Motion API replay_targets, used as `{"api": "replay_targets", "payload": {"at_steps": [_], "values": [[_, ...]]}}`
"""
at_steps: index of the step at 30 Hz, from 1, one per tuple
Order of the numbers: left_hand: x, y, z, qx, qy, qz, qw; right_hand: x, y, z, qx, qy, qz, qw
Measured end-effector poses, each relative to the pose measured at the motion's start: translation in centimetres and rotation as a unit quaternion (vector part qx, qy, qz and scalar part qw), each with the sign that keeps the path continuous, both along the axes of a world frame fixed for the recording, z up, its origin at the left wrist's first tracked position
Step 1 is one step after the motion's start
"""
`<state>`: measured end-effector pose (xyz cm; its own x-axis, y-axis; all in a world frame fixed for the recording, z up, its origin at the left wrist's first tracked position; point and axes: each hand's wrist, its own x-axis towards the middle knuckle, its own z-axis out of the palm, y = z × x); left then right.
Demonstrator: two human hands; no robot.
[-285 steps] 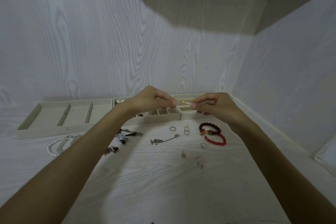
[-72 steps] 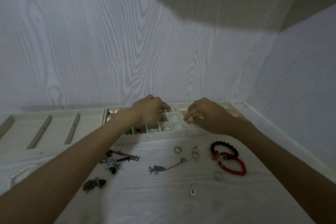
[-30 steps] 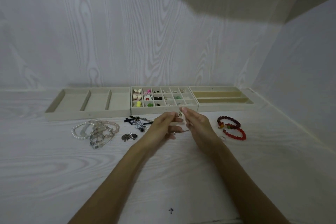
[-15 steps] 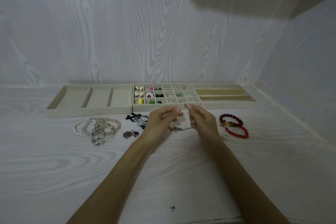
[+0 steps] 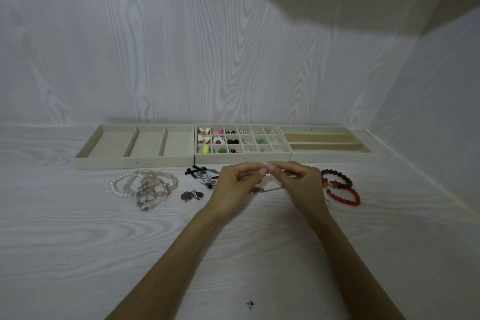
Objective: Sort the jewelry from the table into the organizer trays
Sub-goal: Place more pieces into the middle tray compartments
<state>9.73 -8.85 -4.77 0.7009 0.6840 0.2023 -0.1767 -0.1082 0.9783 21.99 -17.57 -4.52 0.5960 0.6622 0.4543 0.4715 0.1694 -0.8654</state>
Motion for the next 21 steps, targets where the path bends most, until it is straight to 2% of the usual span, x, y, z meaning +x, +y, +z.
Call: {"api": "replay_targets", "payload": {"at_steps": [3, 6, 13, 18, 19, 21], "values": [[0.1, 0.2, -0.2, 0.089, 0.031, 0.026, 0.995, 0.4, 0.0, -0.3, -0.007, -0.053, -0.039, 0.998], [0.3, 0.8, 0.0, 0.135, 0.045, 0.051, 0.989, 0.3, 0.4, 0.3, -0.03, -0.08, -0.057, 0.995], [1.2, 5.2, 2.8, 0.183, 0.066, 0.054, 0.979, 2.1, 2.8, 4.4, -0.114, -0.089, -0.001, 0.99], [1.7, 8.4, 3.8, 0.19, 0.064, 0.017, 0.979, 3.4, 5.9, 6.4, -0.169, -0.18, 0.021, 0.969], [1.6, 9.3, 3.9, 0.197, 0.078, 0.006, 0.977, 3.7, 6.6, 6.7, -0.177, -0.205, 0.015, 0.963], [0.9, 11.2, 3.9, 0.243, 0.165, 0.017, 0.956, 4.5, 7.7, 7.4, -0.196, -0.233, -0.001, 0.952]]}}
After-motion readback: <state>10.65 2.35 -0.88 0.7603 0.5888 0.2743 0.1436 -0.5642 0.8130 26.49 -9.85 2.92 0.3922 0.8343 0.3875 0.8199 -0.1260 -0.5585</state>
